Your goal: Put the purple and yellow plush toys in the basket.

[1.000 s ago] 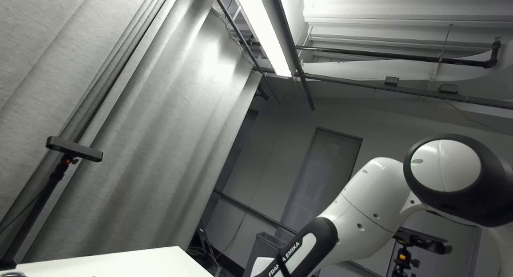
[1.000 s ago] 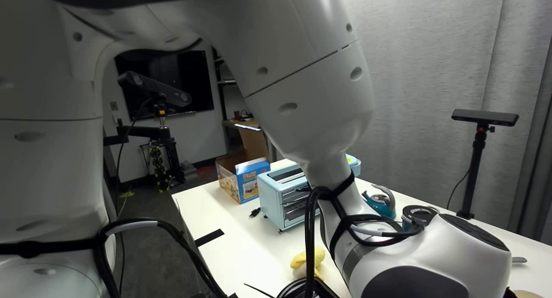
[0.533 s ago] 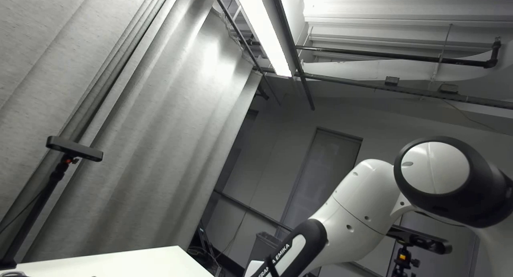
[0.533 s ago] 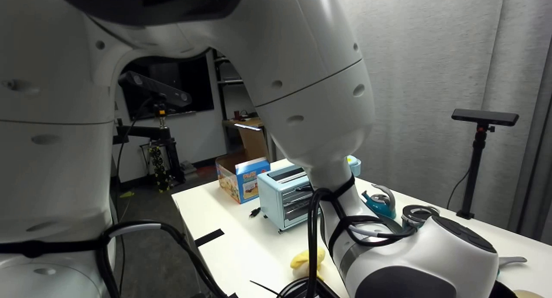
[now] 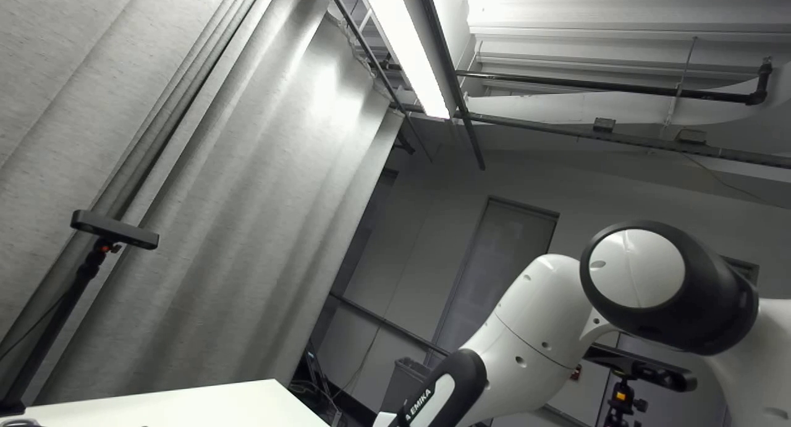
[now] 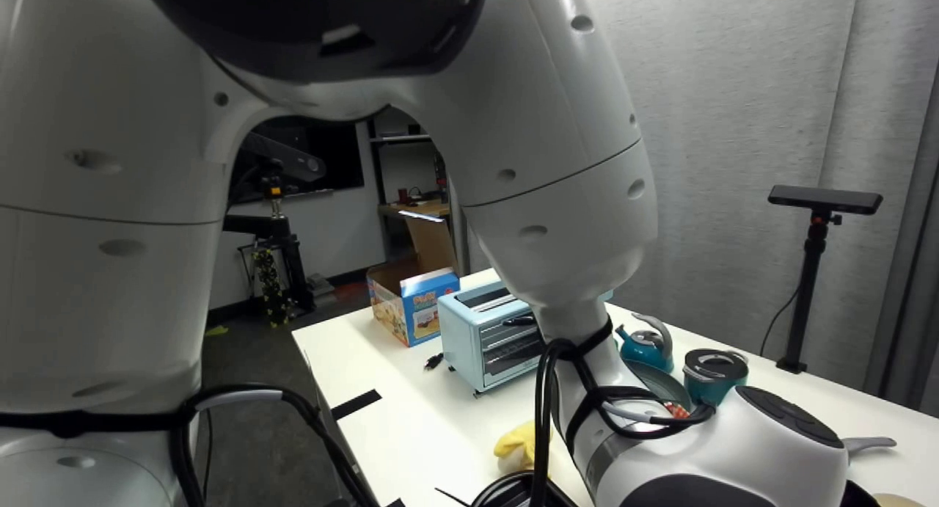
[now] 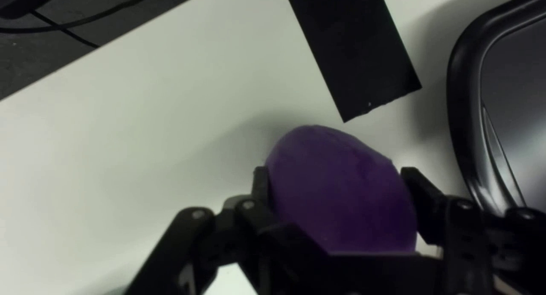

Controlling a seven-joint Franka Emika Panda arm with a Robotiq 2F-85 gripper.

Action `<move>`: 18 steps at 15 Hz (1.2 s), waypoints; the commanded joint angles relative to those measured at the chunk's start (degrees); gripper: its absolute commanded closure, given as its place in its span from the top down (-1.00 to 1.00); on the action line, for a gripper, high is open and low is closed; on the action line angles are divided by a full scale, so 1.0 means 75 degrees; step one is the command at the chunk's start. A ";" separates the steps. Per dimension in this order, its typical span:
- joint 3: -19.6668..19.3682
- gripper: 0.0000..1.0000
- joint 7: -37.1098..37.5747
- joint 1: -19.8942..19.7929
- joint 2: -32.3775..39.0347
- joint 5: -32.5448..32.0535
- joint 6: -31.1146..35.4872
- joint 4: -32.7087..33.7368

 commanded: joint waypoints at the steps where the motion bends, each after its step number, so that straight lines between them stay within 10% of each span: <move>1: 0.0042 -0.06 -0.0069 -0.0104 0.0146 -0.0070 0.0246 0.0101; 7: -0.0422 -0.82 0.0566 0.0367 -0.1023 -0.1058 0.0000 -0.0436; 13: -0.0408 -0.87 0.1743 0.0886 -0.2698 -0.3042 0.0232 -0.0907; 18: 0.0447 -0.86 0.1484 0.0992 -0.2672 -0.2339 0.1772 -0.0733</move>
